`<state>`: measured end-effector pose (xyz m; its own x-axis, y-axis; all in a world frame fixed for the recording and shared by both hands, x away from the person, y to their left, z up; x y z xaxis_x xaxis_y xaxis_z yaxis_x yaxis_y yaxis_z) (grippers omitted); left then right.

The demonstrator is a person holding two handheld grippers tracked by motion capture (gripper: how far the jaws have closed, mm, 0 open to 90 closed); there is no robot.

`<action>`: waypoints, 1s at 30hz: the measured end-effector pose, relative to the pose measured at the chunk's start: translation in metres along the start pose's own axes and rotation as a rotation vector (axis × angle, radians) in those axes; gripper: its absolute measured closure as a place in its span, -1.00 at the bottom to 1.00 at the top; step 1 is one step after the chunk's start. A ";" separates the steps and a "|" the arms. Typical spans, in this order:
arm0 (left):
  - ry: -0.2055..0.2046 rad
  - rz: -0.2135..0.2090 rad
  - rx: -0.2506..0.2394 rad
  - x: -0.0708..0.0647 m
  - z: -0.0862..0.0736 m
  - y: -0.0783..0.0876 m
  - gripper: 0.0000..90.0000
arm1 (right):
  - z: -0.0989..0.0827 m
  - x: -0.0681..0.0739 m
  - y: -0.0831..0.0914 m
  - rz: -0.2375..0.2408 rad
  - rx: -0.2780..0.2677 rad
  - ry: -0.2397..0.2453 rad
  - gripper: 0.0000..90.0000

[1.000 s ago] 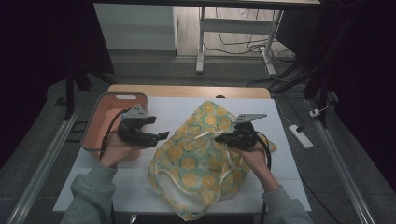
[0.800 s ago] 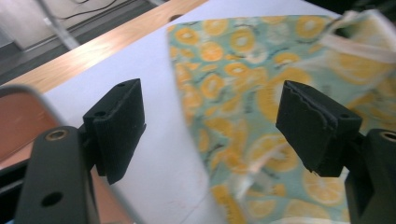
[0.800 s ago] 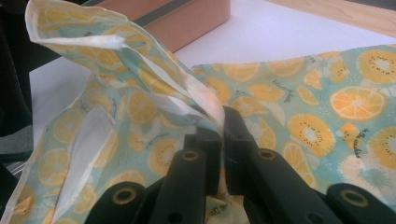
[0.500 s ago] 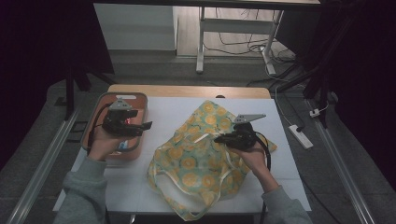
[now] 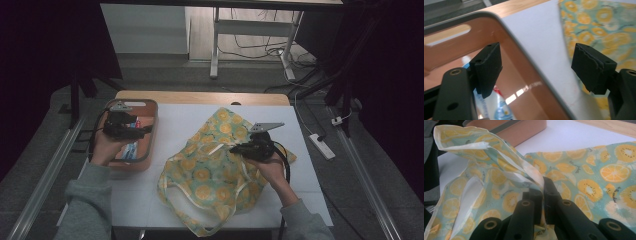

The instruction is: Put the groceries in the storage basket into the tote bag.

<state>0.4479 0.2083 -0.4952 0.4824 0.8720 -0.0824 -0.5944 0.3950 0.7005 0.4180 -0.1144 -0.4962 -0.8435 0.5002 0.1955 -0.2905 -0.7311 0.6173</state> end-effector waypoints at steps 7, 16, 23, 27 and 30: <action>0.042 0.068 0.053 0.024 -0.006 -0.013 -0.46 | -0.002 0.000 -0.003 0.000 0.015 0.002 0.93; 0.109 0.126 0.171 0.051 -0.018 -0.036 -0.46 | -0.003 0.001 -0.004 0.001 0.017 0.003 0.93; 0.139 0.157 0.273 0.063 -0.029 -0.054 -0.46 | -0.002 0.000 0.000 -0.003 0.010 0.002 0.93; 0.147 0.157 0.337 0.066 -0.040 -0.063 -0.48 | -0.002 0.001 -0.001 -0.003 0.011 0.004 0.93; 0.152 0.161 0.366 0.068 -0.046 -0.067 -0.48 | -0.003 0.002 -0.002 -0.001 0.015 0.006 0.93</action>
<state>0.4917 0.2544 -0.5803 0.2855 0.9577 -0.0360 -0.3731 0.1456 0.9163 0.4158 -0.1133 -0.4991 -0.8460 0.4981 0.1904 -0.2843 -0.7234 0.6292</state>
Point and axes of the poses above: each handheld gripper's, and its own axes: y roughly backward along the jaws, z roughly out of its top, x roughly to its left, the point moved 10 cm from there along -y, roughly forward along the jaws, and after that the axes turned 4 degrees about x, right-handed, at the moved point
